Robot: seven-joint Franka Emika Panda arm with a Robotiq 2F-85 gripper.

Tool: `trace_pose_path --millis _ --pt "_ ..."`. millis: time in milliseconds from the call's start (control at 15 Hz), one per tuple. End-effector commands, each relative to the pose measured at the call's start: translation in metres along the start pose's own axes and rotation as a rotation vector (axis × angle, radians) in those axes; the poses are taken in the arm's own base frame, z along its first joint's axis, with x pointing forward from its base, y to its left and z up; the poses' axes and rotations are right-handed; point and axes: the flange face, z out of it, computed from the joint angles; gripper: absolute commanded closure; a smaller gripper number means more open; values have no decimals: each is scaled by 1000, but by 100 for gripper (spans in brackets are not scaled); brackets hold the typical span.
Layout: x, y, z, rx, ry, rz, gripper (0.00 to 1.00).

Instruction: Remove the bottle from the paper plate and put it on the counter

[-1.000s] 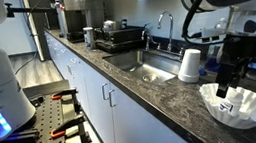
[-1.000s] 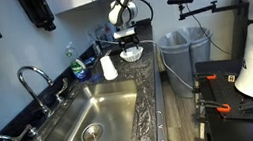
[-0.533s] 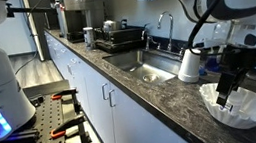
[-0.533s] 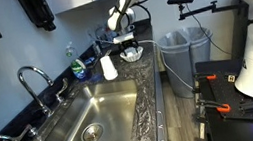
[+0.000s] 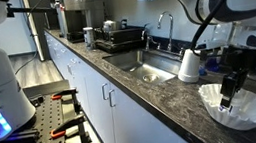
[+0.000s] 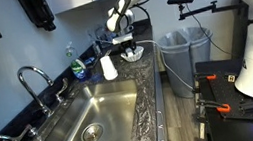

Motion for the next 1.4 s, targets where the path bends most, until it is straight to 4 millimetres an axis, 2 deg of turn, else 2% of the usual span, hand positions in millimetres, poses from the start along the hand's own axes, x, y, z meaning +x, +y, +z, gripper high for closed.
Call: trace_pose_path --millis 0,267,533,800,1133,1333 --pt "1 -5 -8 -8 7 12 71" --pt "-3 -4 -29 8 46 -6 71" --pt "-14 -7 -63 25 91 -62 71" --pt "-31 -19 -106 76 128 -111 71" --pt "-77 -42 -153 146 145 -204 71" --pt "-107 -56 -163 159 140 -255 71"
